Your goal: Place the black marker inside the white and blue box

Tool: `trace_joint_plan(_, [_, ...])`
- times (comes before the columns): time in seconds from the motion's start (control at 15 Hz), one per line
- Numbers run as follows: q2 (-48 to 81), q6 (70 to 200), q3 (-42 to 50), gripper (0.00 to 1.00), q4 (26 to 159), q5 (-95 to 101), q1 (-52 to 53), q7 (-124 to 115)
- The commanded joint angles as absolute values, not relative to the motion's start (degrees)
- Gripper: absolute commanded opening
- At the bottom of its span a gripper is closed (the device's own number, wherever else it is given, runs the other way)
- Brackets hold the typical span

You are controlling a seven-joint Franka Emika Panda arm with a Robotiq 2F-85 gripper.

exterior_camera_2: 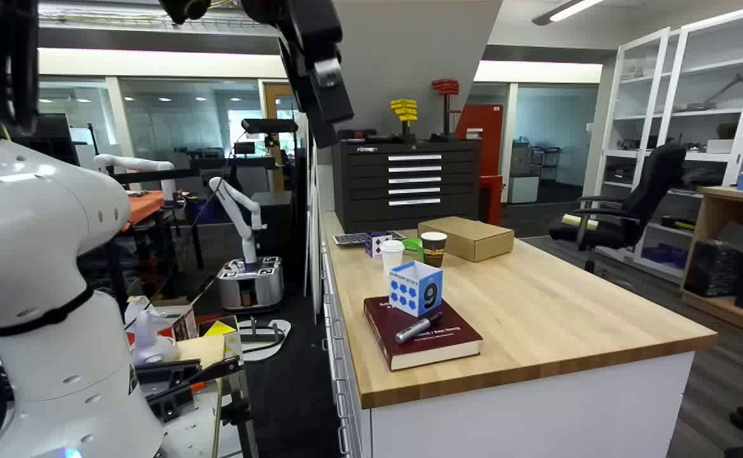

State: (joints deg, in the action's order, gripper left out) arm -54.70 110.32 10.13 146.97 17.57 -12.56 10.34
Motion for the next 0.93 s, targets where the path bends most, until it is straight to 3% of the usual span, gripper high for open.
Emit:
trace_joint_plan(0.0, [-54.72,109.95,10.55,1.0,146.74,18.04,-11.82,9.88])
trace_joint_plan(0.87, [-54.05,110.44,10.14,1.0,146.48,17.97,-11.39,9.68])
